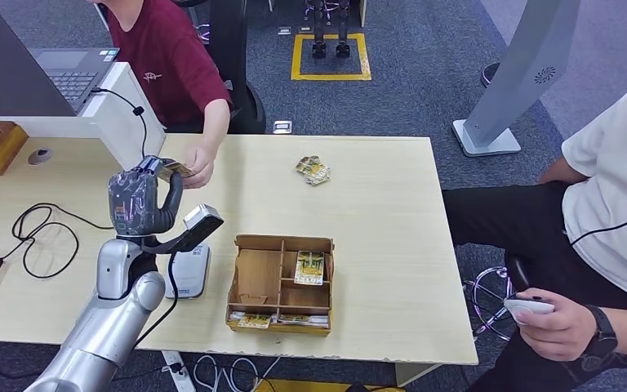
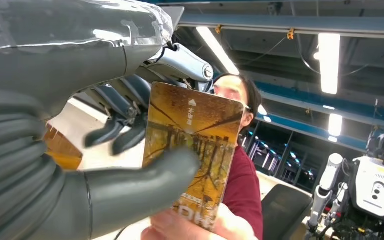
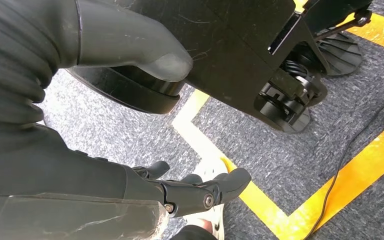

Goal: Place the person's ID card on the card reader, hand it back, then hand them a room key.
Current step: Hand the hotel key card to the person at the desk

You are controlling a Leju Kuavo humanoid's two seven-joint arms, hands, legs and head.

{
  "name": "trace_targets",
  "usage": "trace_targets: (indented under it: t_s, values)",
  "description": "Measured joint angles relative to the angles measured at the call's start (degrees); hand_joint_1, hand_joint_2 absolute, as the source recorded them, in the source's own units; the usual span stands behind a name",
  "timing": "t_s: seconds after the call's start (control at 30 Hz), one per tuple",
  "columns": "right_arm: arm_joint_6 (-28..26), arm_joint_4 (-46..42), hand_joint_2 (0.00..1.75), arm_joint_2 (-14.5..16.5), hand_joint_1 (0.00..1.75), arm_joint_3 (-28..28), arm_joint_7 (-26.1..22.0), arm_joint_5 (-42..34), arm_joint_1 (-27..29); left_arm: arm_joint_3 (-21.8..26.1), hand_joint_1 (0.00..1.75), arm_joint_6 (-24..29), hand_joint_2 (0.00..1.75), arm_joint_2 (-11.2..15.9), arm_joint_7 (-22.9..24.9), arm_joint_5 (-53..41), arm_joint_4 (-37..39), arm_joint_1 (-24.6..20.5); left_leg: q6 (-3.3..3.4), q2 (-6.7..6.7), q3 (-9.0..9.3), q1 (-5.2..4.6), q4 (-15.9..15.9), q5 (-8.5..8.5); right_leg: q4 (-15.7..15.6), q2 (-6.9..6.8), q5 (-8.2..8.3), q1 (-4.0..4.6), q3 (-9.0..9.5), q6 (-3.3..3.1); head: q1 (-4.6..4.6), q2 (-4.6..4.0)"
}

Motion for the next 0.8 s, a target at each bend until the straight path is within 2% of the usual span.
trace_targets:
  t_s: [0.27,0.43,0.63,0.8]
  values:
    - [-0.5,0.0,1.75,0.0,0.00,0.0,-0.1,-0.5,0.0,0.0,0.00,-0.2,1.75,-0.1,1.3,6.0,0.5,0.0,0.00,0.00,-0.01,0.00,0.0,0.00,0.0,0.00,0.00,0.00,0.00,0.00,0.00,0.00]
    - [-1.2,0.0,1.75,0.0,0.00,0.0,-0.7,-1.1,0.2,1.0,0.00,0.1,1.75,-0.4,1.7,5.7,0.4,0.4,0.00,0.00,-0.03,0.00,0.0,0.00,0.0,0.00,0.00,0.00,0.00,0.00,0.00,0.00]
    - [-1.7,0.0,1.75,0.0,0.00,0.0,-0.9,-1.6,0.7,9.1,0.00,0.1,1.75,-2.6,-1.9,0.0,-0.7,2.7,0.00,0.00,-0.04,0.00,0.0,-0.01,0.0,0.00,0.00,0.00,0.00,0.00,0.00,0.00]
    - [-2.1,0.0,1.75,0.0,0.00,0.0,-1.0,-2.2,1.0,18.3,0.00,0.1,1.75,-3.7,-4.9,1.5,-1.0,5.1,-0.01,0.06,-0.04,0.02,0.0,-0.02,0.0,0.07,-0.01,0.01,-0.03,0.00,-0.01,0.00]
